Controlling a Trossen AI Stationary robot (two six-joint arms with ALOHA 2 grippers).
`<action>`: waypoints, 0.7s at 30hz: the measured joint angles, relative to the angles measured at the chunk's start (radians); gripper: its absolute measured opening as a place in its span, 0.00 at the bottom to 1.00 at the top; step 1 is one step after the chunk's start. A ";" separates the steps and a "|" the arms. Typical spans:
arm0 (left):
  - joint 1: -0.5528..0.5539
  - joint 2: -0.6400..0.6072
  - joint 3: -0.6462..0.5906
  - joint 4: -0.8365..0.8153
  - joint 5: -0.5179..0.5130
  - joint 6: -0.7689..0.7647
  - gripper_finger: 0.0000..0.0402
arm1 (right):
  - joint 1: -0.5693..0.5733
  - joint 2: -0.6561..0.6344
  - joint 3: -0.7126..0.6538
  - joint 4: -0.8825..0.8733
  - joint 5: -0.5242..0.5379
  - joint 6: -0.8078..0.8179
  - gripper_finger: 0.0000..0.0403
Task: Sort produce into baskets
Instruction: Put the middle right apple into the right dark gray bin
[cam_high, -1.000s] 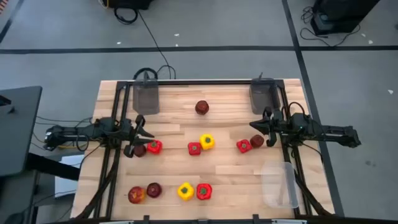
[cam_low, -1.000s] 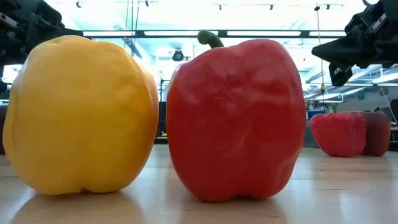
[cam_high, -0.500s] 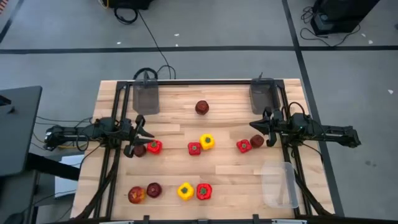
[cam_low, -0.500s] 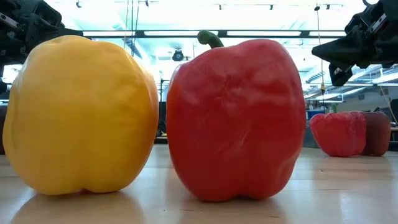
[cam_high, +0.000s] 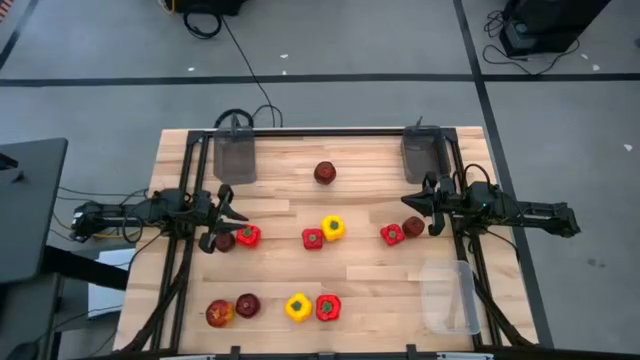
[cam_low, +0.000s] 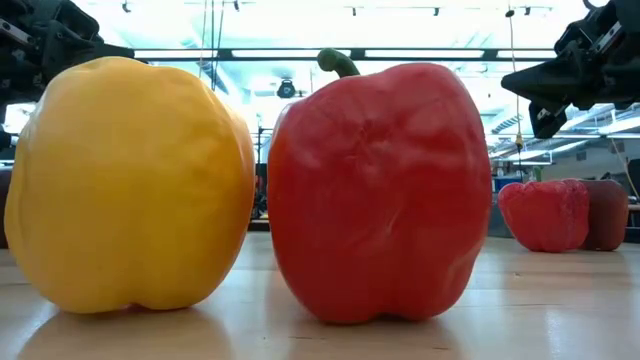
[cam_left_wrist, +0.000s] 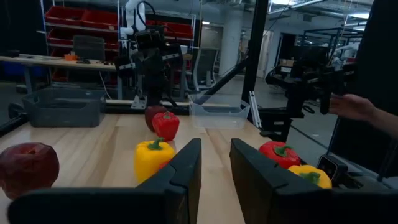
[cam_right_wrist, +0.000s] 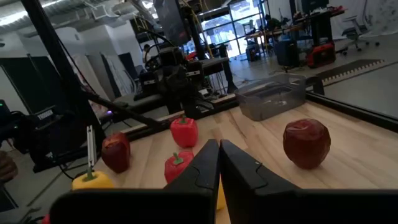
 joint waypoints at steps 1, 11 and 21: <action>0.000 0.000 0.000 0.011 -0.001 0.000 0.22 | 0.000 0.000 0.000 0.000 0.000 -0.001 0.06; 0.000 0.000 0.000 0.172 0.000 0.000 0.22 | 0.000 0.000 0.000 0.171 0.059 -0.116 0.06; 0.001 0.002 0.000 0.202 -0.107 0.015 0.22 | -0.002 0.016 0.000 0.404 0.242 -0.075 0.06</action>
